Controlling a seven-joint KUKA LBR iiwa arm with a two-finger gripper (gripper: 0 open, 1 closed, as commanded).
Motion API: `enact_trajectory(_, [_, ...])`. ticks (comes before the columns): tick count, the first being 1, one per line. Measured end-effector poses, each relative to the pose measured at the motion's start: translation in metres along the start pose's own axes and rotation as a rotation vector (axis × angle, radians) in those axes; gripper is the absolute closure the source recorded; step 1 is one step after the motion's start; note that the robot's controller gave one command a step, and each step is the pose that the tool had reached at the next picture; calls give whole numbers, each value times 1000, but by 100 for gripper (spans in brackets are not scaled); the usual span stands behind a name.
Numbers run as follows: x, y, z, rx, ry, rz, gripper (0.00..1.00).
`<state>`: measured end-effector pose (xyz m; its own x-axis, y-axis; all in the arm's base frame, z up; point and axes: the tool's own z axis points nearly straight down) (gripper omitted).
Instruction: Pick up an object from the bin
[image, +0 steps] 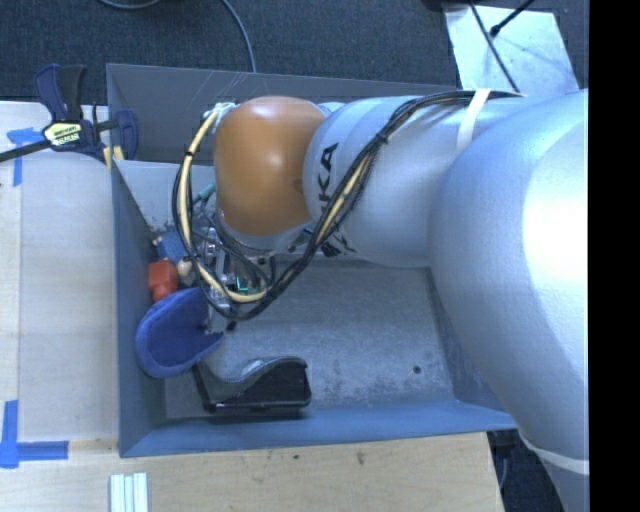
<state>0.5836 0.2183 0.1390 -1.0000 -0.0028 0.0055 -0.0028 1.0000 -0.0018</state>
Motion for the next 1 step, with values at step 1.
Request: enact_trajectory(1, [-11, 12, 66, 13, -6, -457, 0])
